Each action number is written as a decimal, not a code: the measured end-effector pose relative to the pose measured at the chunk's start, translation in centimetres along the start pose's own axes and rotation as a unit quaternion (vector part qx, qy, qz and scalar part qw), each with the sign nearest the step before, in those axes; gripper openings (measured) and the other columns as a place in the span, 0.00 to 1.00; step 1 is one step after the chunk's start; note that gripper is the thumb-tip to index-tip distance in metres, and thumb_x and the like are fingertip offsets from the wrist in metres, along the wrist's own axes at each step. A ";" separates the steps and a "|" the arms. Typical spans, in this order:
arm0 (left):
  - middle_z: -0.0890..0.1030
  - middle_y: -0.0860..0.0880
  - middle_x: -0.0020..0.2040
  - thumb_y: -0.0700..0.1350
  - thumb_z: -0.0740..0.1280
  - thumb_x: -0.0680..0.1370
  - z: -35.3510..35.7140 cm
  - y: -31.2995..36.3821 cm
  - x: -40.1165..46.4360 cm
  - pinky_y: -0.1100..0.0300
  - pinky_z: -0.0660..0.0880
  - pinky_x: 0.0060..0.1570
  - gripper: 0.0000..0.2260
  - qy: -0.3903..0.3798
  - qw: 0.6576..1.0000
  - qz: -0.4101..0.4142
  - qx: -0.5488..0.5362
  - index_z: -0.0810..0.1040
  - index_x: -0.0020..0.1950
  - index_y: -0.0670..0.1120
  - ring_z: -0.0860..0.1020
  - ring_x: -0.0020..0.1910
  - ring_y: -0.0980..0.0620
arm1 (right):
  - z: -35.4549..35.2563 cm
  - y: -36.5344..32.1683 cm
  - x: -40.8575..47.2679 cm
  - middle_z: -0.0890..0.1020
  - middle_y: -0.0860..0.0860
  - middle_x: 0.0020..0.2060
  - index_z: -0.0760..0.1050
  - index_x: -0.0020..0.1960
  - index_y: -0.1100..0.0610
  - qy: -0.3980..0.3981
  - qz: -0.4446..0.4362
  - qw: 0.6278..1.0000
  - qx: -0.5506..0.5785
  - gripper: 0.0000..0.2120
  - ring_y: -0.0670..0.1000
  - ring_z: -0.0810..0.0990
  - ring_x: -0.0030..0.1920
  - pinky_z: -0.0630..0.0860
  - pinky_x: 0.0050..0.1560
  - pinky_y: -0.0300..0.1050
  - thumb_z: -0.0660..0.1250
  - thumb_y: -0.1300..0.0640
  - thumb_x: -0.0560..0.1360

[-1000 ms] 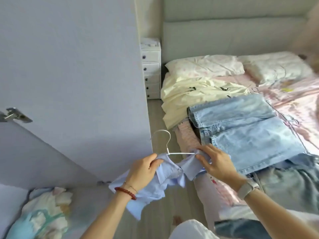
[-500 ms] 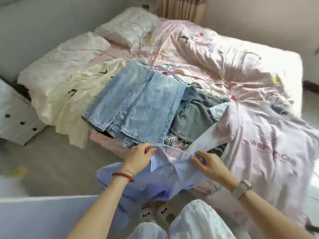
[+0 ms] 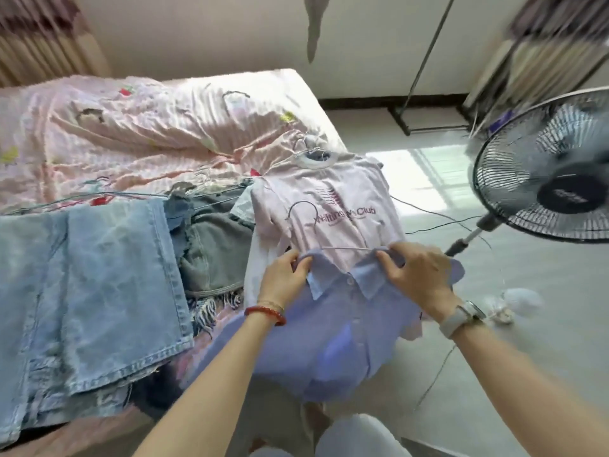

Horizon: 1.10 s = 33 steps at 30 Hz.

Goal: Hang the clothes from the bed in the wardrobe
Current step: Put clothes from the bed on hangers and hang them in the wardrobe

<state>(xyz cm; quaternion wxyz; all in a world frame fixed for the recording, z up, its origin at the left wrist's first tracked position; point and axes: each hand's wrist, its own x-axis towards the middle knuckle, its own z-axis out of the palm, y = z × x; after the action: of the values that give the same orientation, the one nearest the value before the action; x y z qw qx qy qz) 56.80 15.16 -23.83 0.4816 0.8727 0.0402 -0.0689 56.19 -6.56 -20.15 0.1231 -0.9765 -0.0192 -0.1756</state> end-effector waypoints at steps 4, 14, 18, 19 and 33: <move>0.74 0.47 0.34 0.44 0.65 0.77 0.0 5.6 3.9 0.54 0.68 0.42 0.09 0.030 0.995 0.069 -0.063 0.71 0.36 0.47 0.71 0.36 0.48 | -2.0 2.4 5.1 0.83 0.57 0.35 0.80 0.41 0.60 0.110 -0.007 0.994 -0.002 0.11 0.60 0.79 0.40 0.65 0.48 0.52 0.64 0.52 0.71; 0.74 0.49 0.35 0.40 0.63 0.76 -3.2 17.1 19.6 0.63 0.63 0.32 0.05 0.165 0.972 0.147 -0.085 0.77 0.44 0.41 0.71 0.36 0.50 | -2.3 4.2 26.0 0.81 0.56 0.40 0.79 0.47 0.59 0.253 -0.042 0.965 0.064 0.06 0.61 0.76 0.47 0.57 0.55 0.48 0.66 0.59 0.73; 0.72 0.47 0.37 0.41 0.62 0.77 -2.2 18.1 28.7 0.59 0.64 0.37 0.06 0.223 0.965 0.134 -0.031 0.76 0.44 0.40 0.70 0.37 0.49 | 2.9 6.1 34.7 0.79 0.56 0.43 0.78 0.49 0.58 0.221 -0.033 0.970 0.095 0.08 0.60 0.74 0.50 0.57 0.60 0.52 0.61 0.59 0.75; 0.72 0.48 0.37 0.41 0.61 0.77 -1.5 17.5 31.1 0.59 0.64 0.36 0.06 0.225 0.967 0.118 -0.019 0.76 0.45 0.40 0.70 0.37 0.48 | 4.9 6.7 36.4 0.79 0.57 0.44 0.77 0.49 0.58 0.203 -0.035 0.973 0.103 0.07 0.60 0.74 0.51 0.58 0.61 0.54 0.62 0.60 0.75; 0.53 0.49 0.76 0.51 0.55 0.79 11.3 -2.3 40.8 0.39 0.47 0.69 0.25 -0.028 0.922 -0.150 0.355 0.52 0.75 0.51 0.51 0.74 0.46 | 31.7 14.0 42.8 0.73 0.64 0.57 0.71 0.59 0.66 -0.157 0.047 0.984 0.067 0.13 0.62 0.67 0.61 0.68 0.54 0.58 0.57 0.60 0.78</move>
<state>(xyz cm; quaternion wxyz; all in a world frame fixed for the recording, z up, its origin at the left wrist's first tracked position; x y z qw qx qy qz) 95.87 6.99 -38.18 0.1249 0.9681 0.1298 -0.1744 108.17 -12.58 -37.31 0.1920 -0.9813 -0.0042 -0.0124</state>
